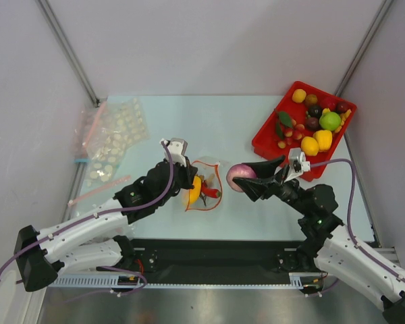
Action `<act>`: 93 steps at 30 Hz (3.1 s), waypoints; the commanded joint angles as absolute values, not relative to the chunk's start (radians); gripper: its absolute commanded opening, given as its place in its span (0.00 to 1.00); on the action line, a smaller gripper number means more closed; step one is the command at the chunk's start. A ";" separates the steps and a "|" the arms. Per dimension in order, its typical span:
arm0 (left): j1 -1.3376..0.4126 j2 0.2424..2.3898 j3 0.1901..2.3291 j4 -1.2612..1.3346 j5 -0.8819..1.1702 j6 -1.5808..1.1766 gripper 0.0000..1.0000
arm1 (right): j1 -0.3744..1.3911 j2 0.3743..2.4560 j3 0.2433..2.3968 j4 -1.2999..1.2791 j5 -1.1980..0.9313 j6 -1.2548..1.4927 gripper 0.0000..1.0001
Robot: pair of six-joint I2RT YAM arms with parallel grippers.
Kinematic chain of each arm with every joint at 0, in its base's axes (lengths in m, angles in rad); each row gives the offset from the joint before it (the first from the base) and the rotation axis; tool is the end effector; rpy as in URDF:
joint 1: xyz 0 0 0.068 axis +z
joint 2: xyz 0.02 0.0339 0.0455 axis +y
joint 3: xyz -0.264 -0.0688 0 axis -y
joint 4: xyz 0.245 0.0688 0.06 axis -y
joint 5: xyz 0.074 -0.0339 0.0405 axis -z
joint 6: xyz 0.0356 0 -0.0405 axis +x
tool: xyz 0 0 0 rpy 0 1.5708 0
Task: Place the food in the zip-top bag and seal the zipper
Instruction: Place the fake vegetable in the zipper food storage bag.
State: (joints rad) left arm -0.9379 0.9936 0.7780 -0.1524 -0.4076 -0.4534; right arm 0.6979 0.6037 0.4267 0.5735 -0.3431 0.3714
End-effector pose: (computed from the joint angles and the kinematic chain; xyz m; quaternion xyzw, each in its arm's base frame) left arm 0.1460 -0.1752 0.3025 0.0825 0.8114 -0.2270 0.5323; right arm 0.1100 0.1079 0.3208 -0.2289 0.5155 0.4994 0.6576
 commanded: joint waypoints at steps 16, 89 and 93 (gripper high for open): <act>-0.930 0.985 0.801 -0.132 -0.410 -0.456 0.00 | 0.733 0.732 0.474 0.416 0.038 0.914 0.09; -0.930 0.928 0.799 -0.130 -0.321 -0.466 0.00 | 0.785 0.724 0.442 0.798 -0.425 0.577 0.07; -0.930 0.920 0.805 -0.138 -0.302 -0.465 0.00 | 0.822 0.732 0.466 0.712 -0.370 0.471 0.06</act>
